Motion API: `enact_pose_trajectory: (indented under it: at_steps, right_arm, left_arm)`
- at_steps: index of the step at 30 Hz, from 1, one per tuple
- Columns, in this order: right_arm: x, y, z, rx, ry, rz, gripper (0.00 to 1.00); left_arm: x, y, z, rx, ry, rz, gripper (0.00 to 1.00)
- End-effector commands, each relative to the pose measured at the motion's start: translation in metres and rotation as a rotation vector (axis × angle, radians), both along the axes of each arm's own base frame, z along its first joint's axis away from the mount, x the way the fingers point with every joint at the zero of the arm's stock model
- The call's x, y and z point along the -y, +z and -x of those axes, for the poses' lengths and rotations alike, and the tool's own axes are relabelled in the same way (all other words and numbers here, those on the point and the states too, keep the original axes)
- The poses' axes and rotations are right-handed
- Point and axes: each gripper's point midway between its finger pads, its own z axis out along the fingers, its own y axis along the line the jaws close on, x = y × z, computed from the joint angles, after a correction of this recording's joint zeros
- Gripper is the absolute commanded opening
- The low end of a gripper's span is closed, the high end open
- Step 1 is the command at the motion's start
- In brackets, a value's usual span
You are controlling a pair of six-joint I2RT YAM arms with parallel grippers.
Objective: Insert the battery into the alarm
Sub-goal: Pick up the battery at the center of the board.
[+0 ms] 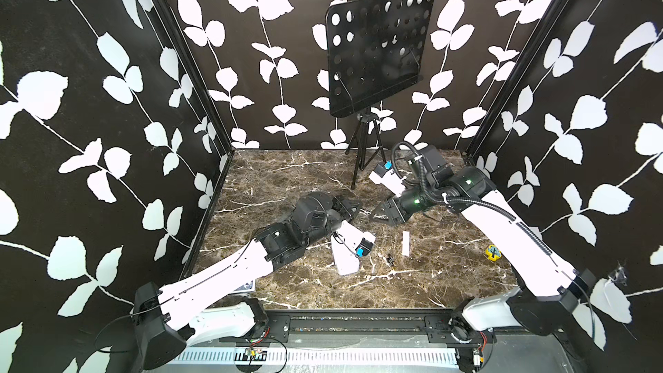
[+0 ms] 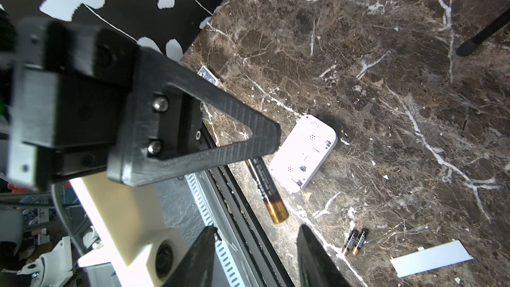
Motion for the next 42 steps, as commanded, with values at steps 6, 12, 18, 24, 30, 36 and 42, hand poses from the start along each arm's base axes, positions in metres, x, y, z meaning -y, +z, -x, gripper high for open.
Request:
enact_pose_trajectory:
  at_steps: [6,12,18,24,30,36,42]
  right_arm:
    - [-0.01,0.005,-0.003,0.073,0.045,0.008,0.4]
    - [-0.015,0.004,-0.008,0.091,0.046,0.007,0.32]
    - [-0.019,0.004,-0.004,0.092,0.059,-0.001,0.24]
    - [-0.019,0.002,-0.004,0.094,0.059,0.002,0.13]
    - [-0.02,-0.001,-0.001,0.088,0.047,-0.002,0.03]
    - [-0.016,-0.015,-0.009,0.068,-0.057,-0.009,0.0]
    - [-0.004,-0.054,-0.027,0.015,-0.254,0.056,0.0]
  left_arm:
    - [-0.005,0.015,0.009,0.026,-0.025,0.034,0.0]
    - [-0.003,0.013,0.012,0.003,-0.04,0.037,0.0]
    - [-0.002,0.011,0.012,-0.009,-0.042,0.037,0.0]
    - [-0.001,0.014,0.012,-0.008,-0.041,0.051,0.0]
    - [-0.001,0.022,0.012,-0.046,-0.021,0.14,0.1]
    - [-0.007,0.019,0.015,-0.188,0.032,0.312,0.68]
    - [-0.027,0.011,0.017,-0.626,0.225,0.69,0.72]
